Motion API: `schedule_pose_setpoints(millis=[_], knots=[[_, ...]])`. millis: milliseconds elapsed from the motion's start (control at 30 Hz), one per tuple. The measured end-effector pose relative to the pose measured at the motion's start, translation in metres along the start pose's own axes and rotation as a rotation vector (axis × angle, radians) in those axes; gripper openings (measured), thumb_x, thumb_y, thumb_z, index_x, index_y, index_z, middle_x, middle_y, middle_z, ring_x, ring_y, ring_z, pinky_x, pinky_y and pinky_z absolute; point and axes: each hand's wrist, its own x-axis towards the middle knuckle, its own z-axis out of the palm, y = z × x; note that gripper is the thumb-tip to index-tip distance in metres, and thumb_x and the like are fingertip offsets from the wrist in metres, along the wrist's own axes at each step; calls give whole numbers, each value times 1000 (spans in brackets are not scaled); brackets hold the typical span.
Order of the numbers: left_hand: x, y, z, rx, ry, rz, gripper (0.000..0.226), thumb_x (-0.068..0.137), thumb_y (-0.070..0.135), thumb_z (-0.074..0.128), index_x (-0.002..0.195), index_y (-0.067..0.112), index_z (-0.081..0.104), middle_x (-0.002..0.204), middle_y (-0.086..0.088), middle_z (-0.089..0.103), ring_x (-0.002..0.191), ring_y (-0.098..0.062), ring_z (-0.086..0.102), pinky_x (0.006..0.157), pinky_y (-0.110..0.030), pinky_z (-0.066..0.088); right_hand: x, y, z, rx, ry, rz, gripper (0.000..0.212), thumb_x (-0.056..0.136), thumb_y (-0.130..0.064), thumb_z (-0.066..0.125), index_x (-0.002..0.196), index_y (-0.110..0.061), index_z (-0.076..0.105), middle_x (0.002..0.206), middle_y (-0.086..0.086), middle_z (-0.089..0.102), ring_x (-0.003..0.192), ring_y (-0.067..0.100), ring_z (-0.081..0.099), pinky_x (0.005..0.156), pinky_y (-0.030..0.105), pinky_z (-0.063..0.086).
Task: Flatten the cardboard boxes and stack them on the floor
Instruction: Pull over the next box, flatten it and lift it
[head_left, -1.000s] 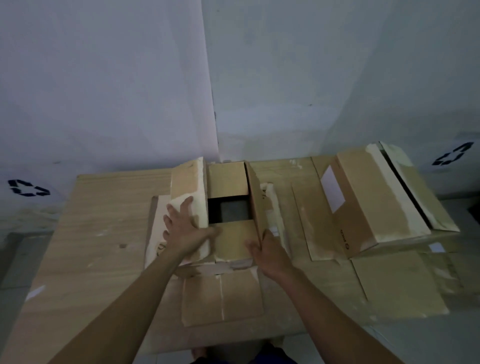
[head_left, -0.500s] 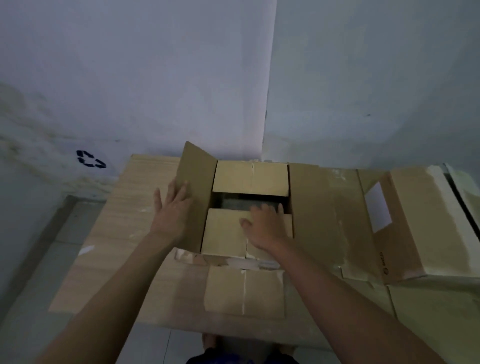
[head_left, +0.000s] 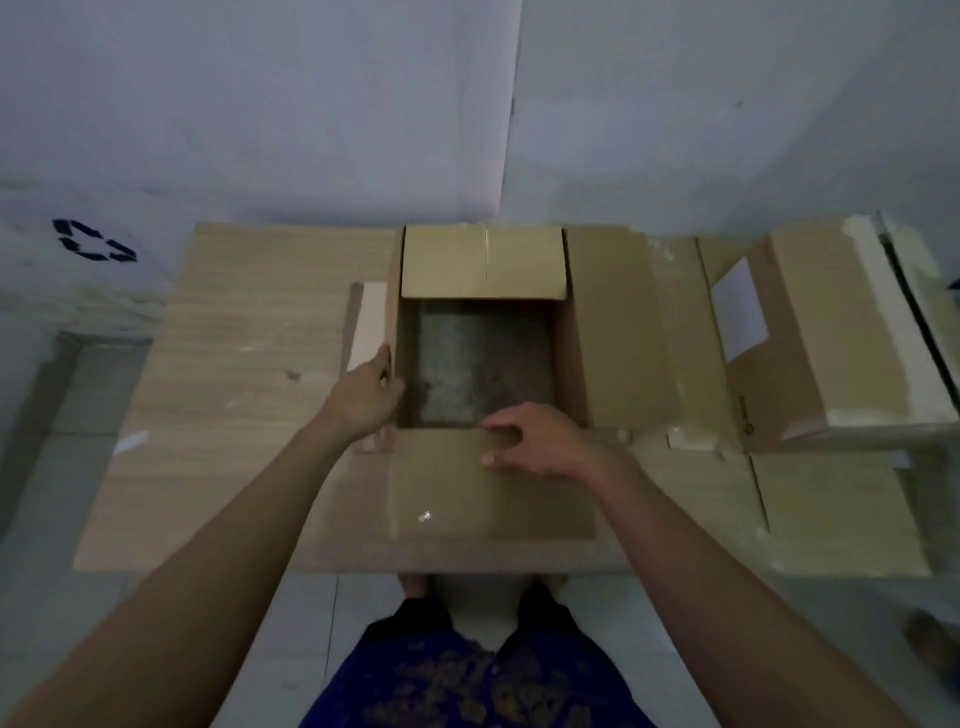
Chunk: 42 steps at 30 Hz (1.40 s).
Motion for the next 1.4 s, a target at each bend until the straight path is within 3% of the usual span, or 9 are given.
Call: schedule_pose_setpoints(millis=[200, 333, 433, 533, 667, 800, 967, 1200, 1400], knots=[[8, -18, 20, 104, 132, 93, 44, 98, 24, 38, 141, 14, 34, 114, -24, 64, 96, -42, 62, 81, -44, 51, 7, 8, 36, -95, 371, -15, 28, 83, -52, 71, 87, -24, 69, 84, -9, 69, 86, 18, 66, 72, 34, 52], [10, -8, 21, 305, 237, 62, 68, 90, 26, 49, 150, 9, 23, 147, -23, 38, 127, -43, 44, 103, -52, 39, 2, 6, 20, 118, 313, -19, 54, 72, -62, 77, 116, -31, 71, 118, -10, 70, 112, 10, 62, 97, 33, 50], [11, 15, 19, 405, 449, 241, 68, 81, 25, 55, 145, 10, 37, 150, -17, 36, 137, -36, 33, 117, -53, 17, 0, 11, -4, 278, 608, -60, 46, 82, -50, 75, 118, -21, 72, 119, -6, 71, 110, 9, 63, 99, 29, 49], [28, 45, 30, 311, 338, 423, 49, 87, 26, 48, 134, 11, 54, 136, -11, 55, 126, -30, 47, 113, -42, 32, 16, 25, -35, 201, 853, 19, 37, 92, -26, 68, 127, -16, 64, 127, 0, 65, 118, 15, 58, 106, 33, 46], [58, 68, 49, 284, 22, 347, 61, 90, 22, 54, 147, 8, 38, 153, -12, 38, 143, -28, 31, 119, -35, 25, 56, 52, -72, 174, 737, 198, 76, 90, -21, 68, 154, -14, 28, 160, 7, 30, 146, 26, 29, 119, 42, 30], [76, 84, 39, 433, 312, 292, 88, 76, 16, 53, 155, 11, 16, 162, -14, 14, 151, -33, 6, 121, -53, 11, 81, 75, -80, 161, 605, 212, 91, 92, -13, 61, 160, -13, 1, 168, 7, -1, 154, 29, 2, 125, 44, 13], [127, 118, 4, 451, 501, 330, 92, 75, 23, 52, 157, 14, 10, 164, -14, -5, 151, -34, -10, 118, -61, 7, 89, 87, -59, 307, 641, 66, 87, 94, -8, 49, 160, -26, -4, 168, -8, -4, 154, 18, 3, 114, 46, 37], [202, 150, 4, 563, 115, 66, 73, 86, 34, 50, 150, 16, 20, 156, -14, 21, 147, -37, 11, 110, -74, 1, 100, 96, -52, 375, 650, 27, 93, 92, -4, 50, 158, -36, -8, 166, -18, -2, 124, 26, 57, 72, 24, 54], [207, 154, 9, 556, 71, -15, 83, 84, 41, 56, 152, 14, 17, 158, -15, 15, 149, -36, 5, 110, -72, -6, 100, 91, -56, 438, 615, 23, 79, 100, -18, 48, 159, -35, -2, 167, -13, 8, 145, 21, 35, 109, 39, 44]])
